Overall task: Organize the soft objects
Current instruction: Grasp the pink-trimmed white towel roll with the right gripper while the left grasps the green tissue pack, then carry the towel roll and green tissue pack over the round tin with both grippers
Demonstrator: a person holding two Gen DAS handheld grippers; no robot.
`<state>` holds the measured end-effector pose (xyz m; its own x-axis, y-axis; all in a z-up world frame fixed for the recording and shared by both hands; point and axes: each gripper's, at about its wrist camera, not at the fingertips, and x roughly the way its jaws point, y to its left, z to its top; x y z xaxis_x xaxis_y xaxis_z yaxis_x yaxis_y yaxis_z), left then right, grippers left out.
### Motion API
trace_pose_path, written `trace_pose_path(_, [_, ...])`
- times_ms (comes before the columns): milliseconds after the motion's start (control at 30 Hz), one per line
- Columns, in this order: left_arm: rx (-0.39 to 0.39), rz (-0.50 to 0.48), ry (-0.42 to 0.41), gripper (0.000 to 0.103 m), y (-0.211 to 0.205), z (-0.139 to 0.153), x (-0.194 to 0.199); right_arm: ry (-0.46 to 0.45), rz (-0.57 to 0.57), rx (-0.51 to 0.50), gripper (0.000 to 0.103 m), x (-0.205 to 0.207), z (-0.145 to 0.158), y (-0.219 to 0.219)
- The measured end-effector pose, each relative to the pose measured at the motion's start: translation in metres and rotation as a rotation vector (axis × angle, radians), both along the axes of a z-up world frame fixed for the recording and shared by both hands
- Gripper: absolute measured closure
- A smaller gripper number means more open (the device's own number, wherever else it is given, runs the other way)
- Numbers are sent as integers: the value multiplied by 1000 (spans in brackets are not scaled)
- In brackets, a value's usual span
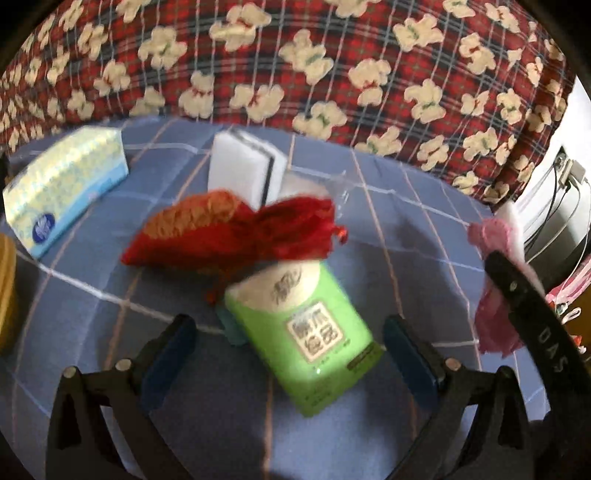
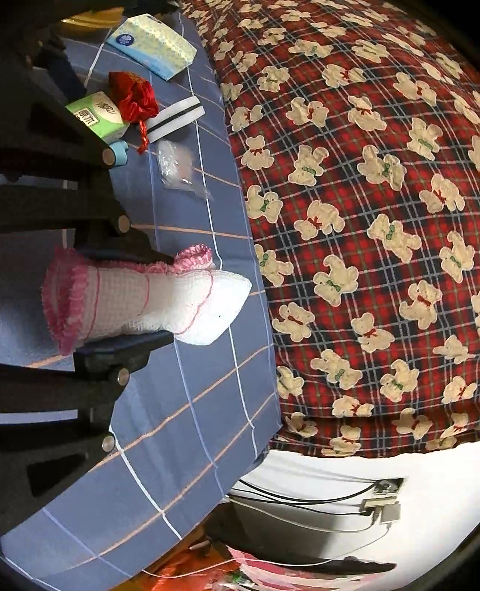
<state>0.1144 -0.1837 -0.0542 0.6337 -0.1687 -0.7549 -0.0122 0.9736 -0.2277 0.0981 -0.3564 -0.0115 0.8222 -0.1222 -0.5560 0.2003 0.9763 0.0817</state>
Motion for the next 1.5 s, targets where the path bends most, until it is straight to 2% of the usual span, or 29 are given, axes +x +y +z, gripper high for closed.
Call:
trace_pose_path(100, [0,-14,-14,23,2,1,1,13,-3,10,67,0,-3,-2])
trace_pose_path(200, [21,-70,-8,38,8,0,-3,16,-3,11,67,0,-4,-1])
trace_pose_path(367, [-6,-171,0,51,35,2,-19,-3,0,18,67,-2,-2,-3])
trace_pose_path(500, [9,-217,-34,53,57,1,-32,-12,8,37,67,-2,-3,-4])
trace_pose_path(833, [-13,-314,-52,54,97,1,-57,-48,27,51,67,-6,0,-1])
trace_pose_path(933, [12,-350,-62,54,104,3,-64,-57,26,47,67,-7,1,0])
trace_pose_path(1100, [19,-421,-117,54,110,15,-79,-79,32,46,67,-10,3,1])
trace_pose_path(1267, [26,-401,-161,54,119,22,-86,-111,35,27,67,-14,6,5])
trace_pose_path(1400, [40,-364,-202,54,126,25,-87,-159,17,-29,67,-23,11,16])
trace_pose_path(1500, [86,-330,-243,54,131,26,-89,-188,8,-65,67,-31,14,28])
